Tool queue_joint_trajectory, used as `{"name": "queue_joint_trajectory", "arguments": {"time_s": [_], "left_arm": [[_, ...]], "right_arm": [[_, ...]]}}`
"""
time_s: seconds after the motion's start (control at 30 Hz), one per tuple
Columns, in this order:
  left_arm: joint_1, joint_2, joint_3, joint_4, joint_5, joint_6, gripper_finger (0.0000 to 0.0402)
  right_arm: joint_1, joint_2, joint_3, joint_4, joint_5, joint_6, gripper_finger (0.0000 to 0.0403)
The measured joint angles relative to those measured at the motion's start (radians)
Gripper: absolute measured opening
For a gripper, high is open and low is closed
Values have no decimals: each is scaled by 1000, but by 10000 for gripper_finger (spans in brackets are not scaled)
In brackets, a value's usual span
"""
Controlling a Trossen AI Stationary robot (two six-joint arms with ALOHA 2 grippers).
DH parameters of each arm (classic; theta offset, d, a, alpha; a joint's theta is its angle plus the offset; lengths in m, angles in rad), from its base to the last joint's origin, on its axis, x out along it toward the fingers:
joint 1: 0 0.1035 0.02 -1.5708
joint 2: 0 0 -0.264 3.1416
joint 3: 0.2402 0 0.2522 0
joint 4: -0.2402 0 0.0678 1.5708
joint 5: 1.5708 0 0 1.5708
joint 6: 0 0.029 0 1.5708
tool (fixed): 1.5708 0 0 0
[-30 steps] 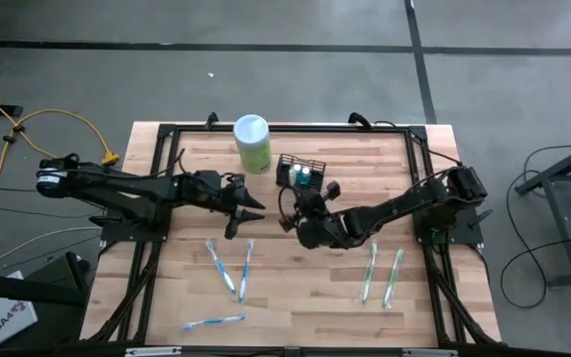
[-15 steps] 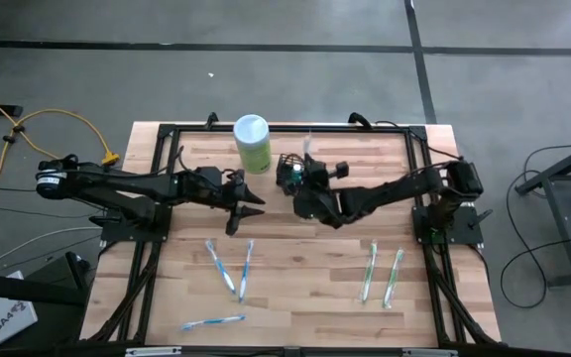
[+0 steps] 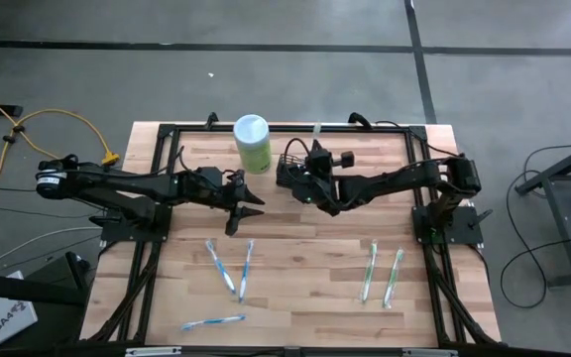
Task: Pick & Place toothbrushing station
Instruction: Put the left green toothbrush into the mesh organizer
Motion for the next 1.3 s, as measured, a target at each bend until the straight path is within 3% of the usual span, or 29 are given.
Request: {"name": "queue_joint_trajectory", "arguments": {"time_s": [0.53, 1.07, 1.3], "left_arm": [[0, 0, 0, 0, 0, 1, 127], [0, 0, 0, 1, 0, 1, 127], [0, 1, 0, 4, 0, 1, 127]], "right_arm": [[2, 2, 0, -299, 118, 367, 2], [-5, 2, 0, -312, 121, 412, 2], [-19, 78, 3, -277, 123, 440, 2]]}}
